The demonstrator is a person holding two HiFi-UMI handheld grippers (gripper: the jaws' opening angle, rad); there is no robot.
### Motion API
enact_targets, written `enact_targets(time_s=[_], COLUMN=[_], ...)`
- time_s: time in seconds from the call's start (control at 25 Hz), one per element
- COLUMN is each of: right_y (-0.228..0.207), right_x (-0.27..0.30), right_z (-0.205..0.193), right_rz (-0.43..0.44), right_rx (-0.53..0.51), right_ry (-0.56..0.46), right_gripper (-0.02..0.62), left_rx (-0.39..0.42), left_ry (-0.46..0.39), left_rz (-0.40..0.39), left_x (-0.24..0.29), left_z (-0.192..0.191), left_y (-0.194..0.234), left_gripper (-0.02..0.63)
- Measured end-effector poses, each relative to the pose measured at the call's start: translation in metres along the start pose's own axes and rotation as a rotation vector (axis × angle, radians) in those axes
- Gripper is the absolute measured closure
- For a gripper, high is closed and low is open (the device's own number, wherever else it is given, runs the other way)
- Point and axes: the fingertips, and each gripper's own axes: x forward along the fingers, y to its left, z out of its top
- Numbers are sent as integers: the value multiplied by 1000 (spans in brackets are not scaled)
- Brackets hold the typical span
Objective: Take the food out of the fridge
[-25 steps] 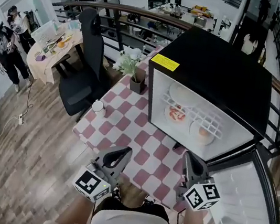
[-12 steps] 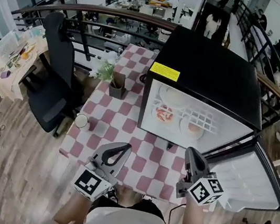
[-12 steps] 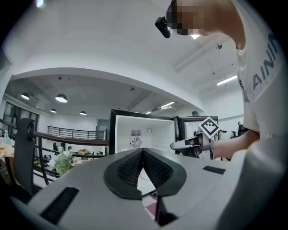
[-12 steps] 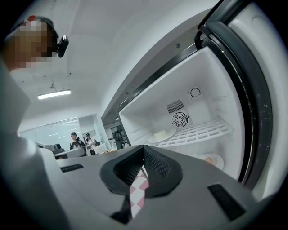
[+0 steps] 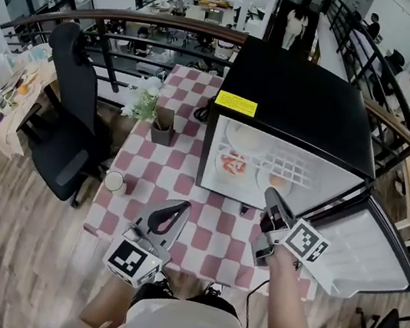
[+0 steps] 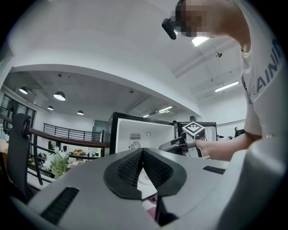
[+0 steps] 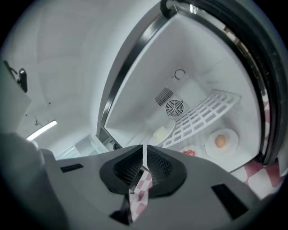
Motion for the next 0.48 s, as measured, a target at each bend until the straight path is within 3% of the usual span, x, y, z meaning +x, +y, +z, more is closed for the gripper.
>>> enact_targets(time_s=[0.12, 0.2, 0.48], right_y=[-6, -8, -49], right_x=[27, 46, 84], right_z=[6, 10, 16], right_rz=[0, 10, -110], right_rx=[114, 192, 505], right_ry=[36, 52, 16], right_gripper=[567, 458, 453], left_rx=[13, 7, 10], left_ry=[4, 1, -11], left_rz=[4, 11, 16], left_x=[-5, -7, -14], left_z=[-1, -4, -4], left_y=[-5, -5, -5], left_gripper=[597, 597, 597])
